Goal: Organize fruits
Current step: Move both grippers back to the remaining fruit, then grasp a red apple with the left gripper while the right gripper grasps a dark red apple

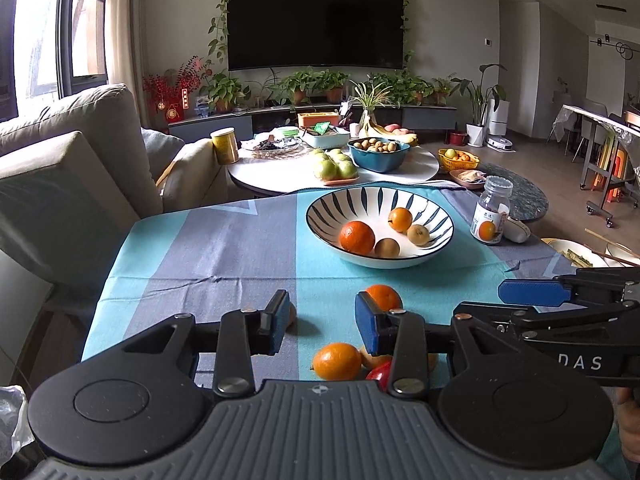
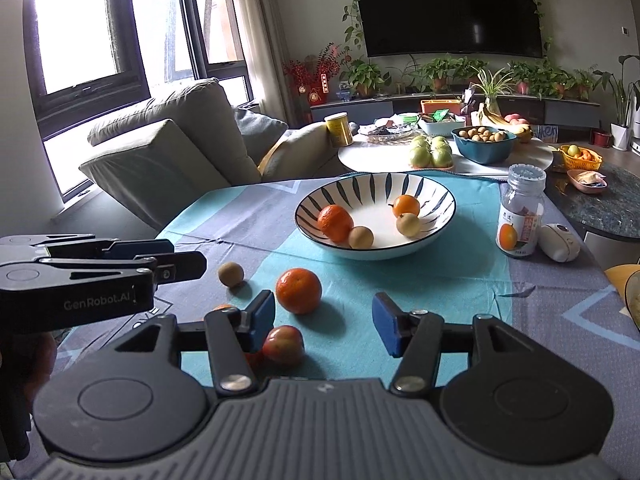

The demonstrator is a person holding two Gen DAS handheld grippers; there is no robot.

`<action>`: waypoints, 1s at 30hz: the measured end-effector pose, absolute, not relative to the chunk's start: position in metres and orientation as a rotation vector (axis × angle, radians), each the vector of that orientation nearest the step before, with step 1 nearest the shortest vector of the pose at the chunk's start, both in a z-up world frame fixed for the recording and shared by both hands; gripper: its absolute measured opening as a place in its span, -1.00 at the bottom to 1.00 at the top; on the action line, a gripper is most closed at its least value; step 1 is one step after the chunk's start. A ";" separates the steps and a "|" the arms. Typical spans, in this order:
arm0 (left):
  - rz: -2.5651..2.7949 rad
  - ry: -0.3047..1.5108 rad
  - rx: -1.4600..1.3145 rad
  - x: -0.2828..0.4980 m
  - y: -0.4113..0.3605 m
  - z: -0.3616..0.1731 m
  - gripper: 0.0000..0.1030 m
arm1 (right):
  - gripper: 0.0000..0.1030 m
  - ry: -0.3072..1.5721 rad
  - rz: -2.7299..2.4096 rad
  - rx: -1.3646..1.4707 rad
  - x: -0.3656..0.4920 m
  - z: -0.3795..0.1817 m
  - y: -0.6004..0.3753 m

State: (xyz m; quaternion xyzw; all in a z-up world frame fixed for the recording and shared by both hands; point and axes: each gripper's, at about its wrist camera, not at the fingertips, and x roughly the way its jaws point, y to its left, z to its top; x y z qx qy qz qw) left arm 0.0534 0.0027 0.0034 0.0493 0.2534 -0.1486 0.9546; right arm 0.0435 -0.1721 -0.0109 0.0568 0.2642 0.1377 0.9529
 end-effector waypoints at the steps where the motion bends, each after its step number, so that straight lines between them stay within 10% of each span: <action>1: -0.298 0.515 0.099 0.052 0.005 0.003 -0.33 | 0.53 0.535 0.282 0.110 0.041 -0.011 -0.171; 30: -0.413 0.634 0.167 0.038 -0.030 -0.044 -0.32 | 0.53 0.611 0.213 0.117 0.037 -0.033 -0.187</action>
